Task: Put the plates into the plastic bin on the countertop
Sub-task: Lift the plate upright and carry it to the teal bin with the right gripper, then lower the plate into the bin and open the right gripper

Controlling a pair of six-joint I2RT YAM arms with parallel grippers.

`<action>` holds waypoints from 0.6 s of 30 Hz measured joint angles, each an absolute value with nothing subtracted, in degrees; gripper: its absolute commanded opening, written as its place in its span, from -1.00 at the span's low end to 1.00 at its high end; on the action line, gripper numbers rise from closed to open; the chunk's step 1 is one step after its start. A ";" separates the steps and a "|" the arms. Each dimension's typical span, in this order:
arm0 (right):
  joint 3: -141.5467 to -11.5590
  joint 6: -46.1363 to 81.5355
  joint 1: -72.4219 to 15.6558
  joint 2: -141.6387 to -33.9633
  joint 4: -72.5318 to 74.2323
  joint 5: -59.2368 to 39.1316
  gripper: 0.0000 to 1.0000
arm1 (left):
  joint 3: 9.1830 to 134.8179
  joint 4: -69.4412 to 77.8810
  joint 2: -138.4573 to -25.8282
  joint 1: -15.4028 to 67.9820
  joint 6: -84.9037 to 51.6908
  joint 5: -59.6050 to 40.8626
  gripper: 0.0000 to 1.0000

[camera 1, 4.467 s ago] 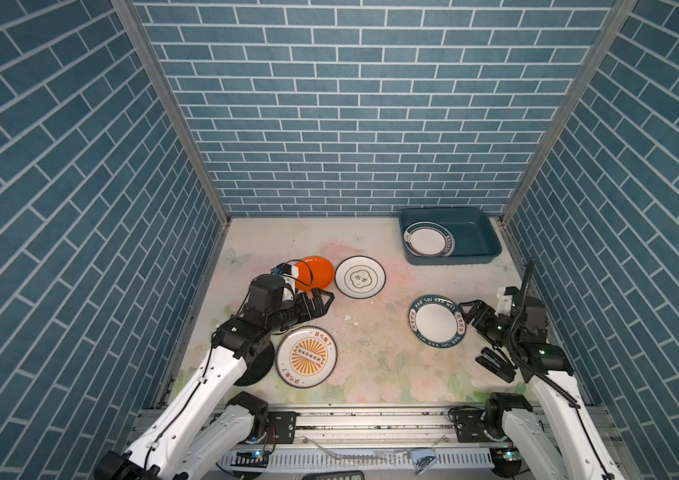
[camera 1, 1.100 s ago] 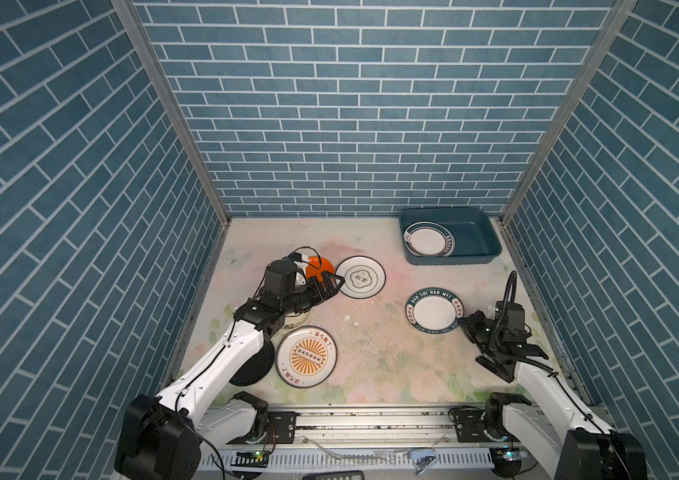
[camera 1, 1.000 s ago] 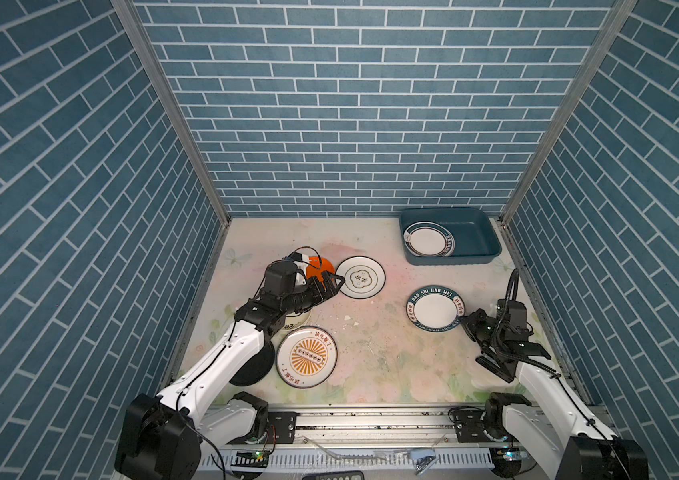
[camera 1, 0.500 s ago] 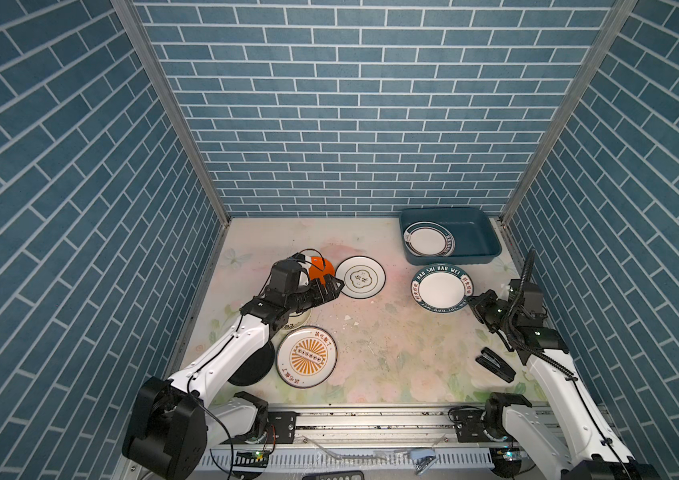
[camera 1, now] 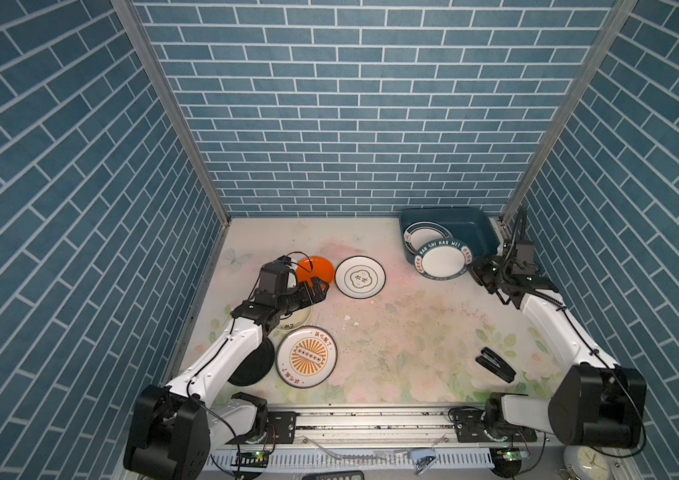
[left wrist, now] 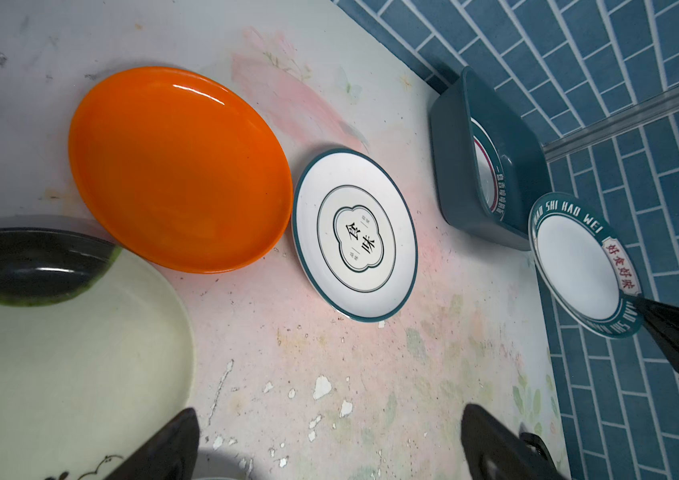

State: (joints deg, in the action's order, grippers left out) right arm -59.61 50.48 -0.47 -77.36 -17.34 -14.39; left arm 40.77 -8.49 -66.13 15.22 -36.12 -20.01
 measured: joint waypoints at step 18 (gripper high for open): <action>-89.30 48.60 -0.75 -111.98 -15.33 -9.76 -1.00 | 38.37 -2.52 -71.02 3.92 -38.11 -28.51 0.99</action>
State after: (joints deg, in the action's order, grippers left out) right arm -89.30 48.60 -0.75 -111.98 -15.33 -9.76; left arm 38.37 -2.52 -71.02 3.92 -38.11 -28.51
